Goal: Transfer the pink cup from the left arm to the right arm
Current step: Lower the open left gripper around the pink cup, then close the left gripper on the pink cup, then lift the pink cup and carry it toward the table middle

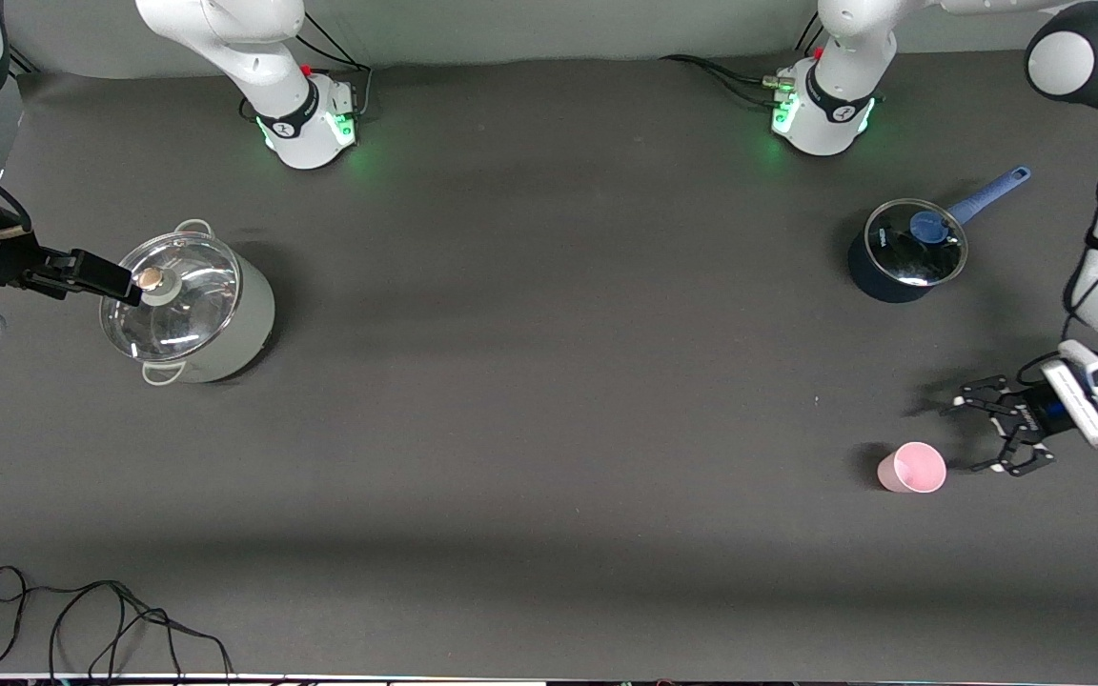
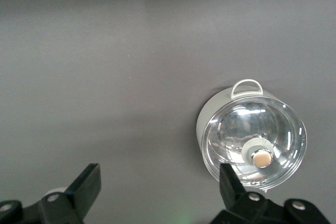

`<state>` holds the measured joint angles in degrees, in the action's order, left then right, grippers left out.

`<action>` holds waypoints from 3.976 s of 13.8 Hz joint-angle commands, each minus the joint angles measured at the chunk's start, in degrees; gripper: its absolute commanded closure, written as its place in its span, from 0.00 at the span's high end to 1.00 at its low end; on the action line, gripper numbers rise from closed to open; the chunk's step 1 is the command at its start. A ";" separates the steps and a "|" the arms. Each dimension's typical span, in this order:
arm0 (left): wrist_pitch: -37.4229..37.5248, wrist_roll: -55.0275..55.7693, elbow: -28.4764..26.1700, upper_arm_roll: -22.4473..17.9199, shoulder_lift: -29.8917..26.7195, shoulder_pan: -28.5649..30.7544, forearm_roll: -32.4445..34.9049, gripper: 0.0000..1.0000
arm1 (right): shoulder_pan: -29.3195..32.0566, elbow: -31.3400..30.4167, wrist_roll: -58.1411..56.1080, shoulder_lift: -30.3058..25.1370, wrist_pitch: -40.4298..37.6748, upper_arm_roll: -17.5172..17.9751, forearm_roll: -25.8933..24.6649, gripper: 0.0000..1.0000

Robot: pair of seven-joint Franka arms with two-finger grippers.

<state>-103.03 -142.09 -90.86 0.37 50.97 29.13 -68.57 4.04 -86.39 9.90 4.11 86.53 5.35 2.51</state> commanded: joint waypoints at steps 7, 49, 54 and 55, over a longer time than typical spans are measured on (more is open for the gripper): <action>-1.12 -9.35 -3.27 0.77 2.64 -0.91 -8.85 1.00 | -0.26 -0.53 0.12 -0.42 -0.22 -0.08 0.57 1.00; -46.97 10.22 -25.16 53.56 -26.34 -1.62 -32.32 0.38 | -0.61 -0.45 0.65 -0.42 -0.31 0.01 0.57 1.00; -65.42 19.55 -23.67 69.11 -29.62 -1.88 -32.68 0.37 | -0.70 -0.36 1.08 -0.42 -0.40 0.01 0.66 1.00; -68.42 21.66 -22.79 71.85 -29.62 -2.41 -32.68 0.37 | -0.70 -0.36 1.96 -0.33 -0.40 0.01 0.74 1.00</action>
<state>-166.75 -123.93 -113.56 67.94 23.58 26.65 -99.94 3.77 -86.77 10.01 4.11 86.53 5.56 2.51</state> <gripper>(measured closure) 0.357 0.000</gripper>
